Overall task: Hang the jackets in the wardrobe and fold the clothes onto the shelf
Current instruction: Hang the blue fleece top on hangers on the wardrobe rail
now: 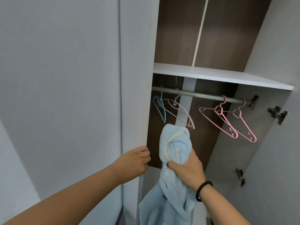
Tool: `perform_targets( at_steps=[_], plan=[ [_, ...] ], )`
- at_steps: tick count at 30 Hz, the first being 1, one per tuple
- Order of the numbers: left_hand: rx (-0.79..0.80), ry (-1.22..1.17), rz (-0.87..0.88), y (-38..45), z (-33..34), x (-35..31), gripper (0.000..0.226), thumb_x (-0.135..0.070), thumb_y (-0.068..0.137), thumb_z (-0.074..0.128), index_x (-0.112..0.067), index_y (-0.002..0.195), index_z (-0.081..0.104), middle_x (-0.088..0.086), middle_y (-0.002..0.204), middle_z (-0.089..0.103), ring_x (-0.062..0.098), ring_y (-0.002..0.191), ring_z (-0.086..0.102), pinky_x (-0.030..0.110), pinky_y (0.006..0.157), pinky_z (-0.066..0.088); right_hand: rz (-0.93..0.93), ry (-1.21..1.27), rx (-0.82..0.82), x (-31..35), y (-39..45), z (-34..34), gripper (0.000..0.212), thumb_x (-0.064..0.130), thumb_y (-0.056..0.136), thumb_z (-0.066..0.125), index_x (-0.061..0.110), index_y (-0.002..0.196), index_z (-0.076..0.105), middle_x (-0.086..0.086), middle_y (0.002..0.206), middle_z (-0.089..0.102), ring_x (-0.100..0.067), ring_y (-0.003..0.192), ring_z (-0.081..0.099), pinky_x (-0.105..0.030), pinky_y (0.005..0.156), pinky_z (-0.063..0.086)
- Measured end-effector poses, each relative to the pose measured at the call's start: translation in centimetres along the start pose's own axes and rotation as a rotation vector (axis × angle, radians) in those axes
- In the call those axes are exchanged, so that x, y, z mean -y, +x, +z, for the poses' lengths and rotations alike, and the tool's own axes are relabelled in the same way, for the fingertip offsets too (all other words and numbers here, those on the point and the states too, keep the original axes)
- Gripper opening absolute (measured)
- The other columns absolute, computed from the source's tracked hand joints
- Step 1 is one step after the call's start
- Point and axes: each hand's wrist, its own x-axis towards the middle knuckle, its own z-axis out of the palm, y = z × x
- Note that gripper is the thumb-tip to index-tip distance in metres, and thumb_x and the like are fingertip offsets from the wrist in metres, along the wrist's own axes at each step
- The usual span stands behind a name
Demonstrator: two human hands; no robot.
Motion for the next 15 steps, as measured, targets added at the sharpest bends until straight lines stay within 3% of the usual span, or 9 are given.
perform_targets(
  at_steps=[3,7,15],
  plan=[
    [0.019,0.032,0.019,-2.8,-0.1,0.9,0.018,-0.014,0.059,0.085,-0.021,0.065,0.07,-0.006,0.07,0.059,0.013,0.077,0.056,0.027,0.097,0.046,-0.026,-0.018,0.071,1.2,-0.5,1.6,0.068,0.026,0.065,0.081,0.033,0.123,0.045,0.016,0.109,0.057,-0.006,0.097,0.055,-0.011,0.07,0.039],
    [0.058,0.138,0.043,-6.4,0.2,2.2,0.023,-0.006,0.066,0.076,-0.024,0.057,0.062,-0.009,0.065,0.053,0.014,0.072,0.049,0.027,0.093,0.034,-0.077,-0.021,0.161,2.9,-0.7,3.5,0.065,0.024,0.066,0.079,0.037,0.118,0.043,0.024,0.103,0.054,0.006,0.09,0.051,-0.006,0.066,0.037],
    [0.09,0.197,0.024,-12.3,0.4,4.8,0.027,-0.004,0.07,0.072,-0.02,0.054,0.058,-0.005,0.061,0.051,0.019,0.067,0.048,0.031,0.082,0.035,-0.101,0.009,0.263,3.7,-0.8,7.1,0.07,0.031,0.058,0.078,0.039,0.12,0.047,0.02,0.108,0.06,-0.002,0.1,0.057,-0.016,0.075,0.045]
  ],
)
